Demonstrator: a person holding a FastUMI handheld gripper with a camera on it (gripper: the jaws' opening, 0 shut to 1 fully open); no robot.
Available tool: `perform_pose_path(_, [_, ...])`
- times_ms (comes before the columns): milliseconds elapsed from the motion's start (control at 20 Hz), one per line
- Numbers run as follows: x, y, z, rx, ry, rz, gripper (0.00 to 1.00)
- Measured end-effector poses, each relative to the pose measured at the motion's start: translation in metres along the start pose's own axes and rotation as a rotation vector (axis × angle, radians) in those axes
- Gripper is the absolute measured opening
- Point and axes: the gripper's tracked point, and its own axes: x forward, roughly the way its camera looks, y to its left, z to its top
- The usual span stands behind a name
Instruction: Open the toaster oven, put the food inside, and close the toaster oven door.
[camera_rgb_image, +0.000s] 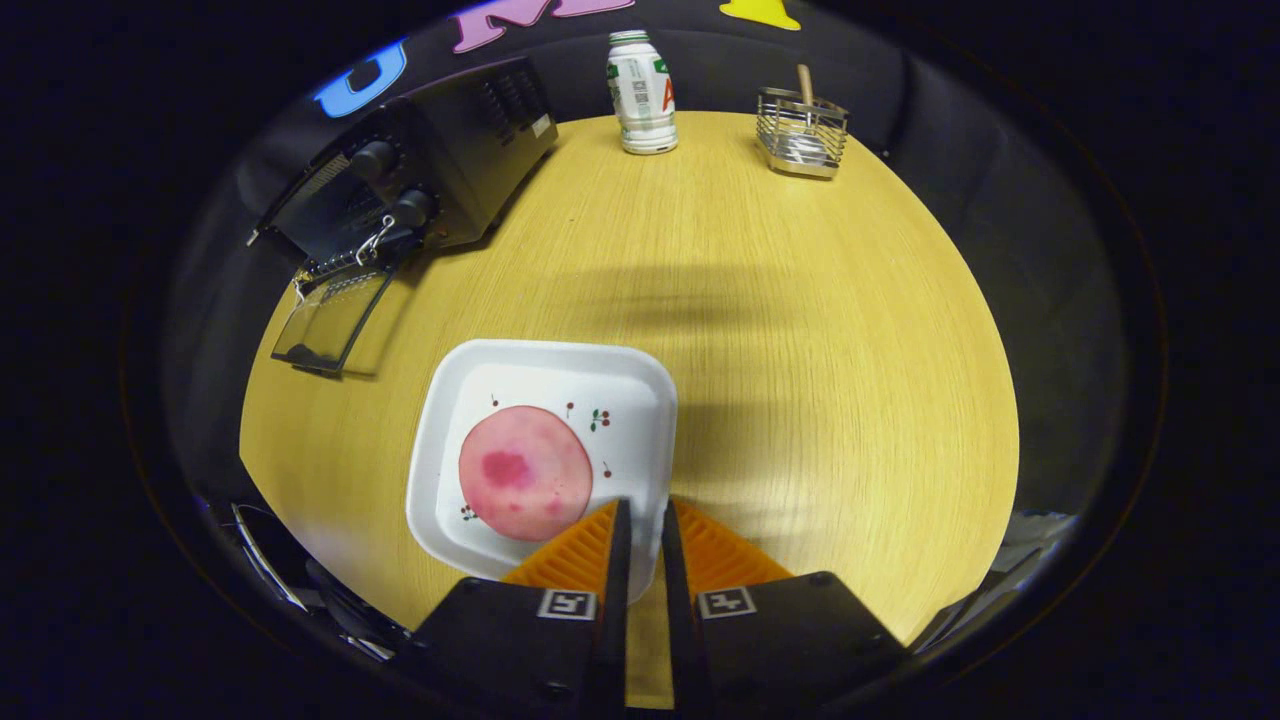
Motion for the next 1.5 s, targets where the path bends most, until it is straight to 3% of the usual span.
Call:
perform_pose_path(100, [0.011, 0.002, 0.001, 0.028, 0.015, 0.035, 0.13])
perform_pose_path(300, [0.006, 0.007, -0.003, 0.036, 0.042, 0.089, 0.06])
perform_pose_path(450, [0.005, 0.005, -0.005, 0.105, 0.06, 0.093, 0.05])
perform_pose_path(950, [-0.03, 0.049, -0.001, 0.463, -0.004, 0.249, 0.05])
perform_pose_path(1500, [-0.098, 0.115, 0.008, 0.59, -0.171, 0.295, 0.05])
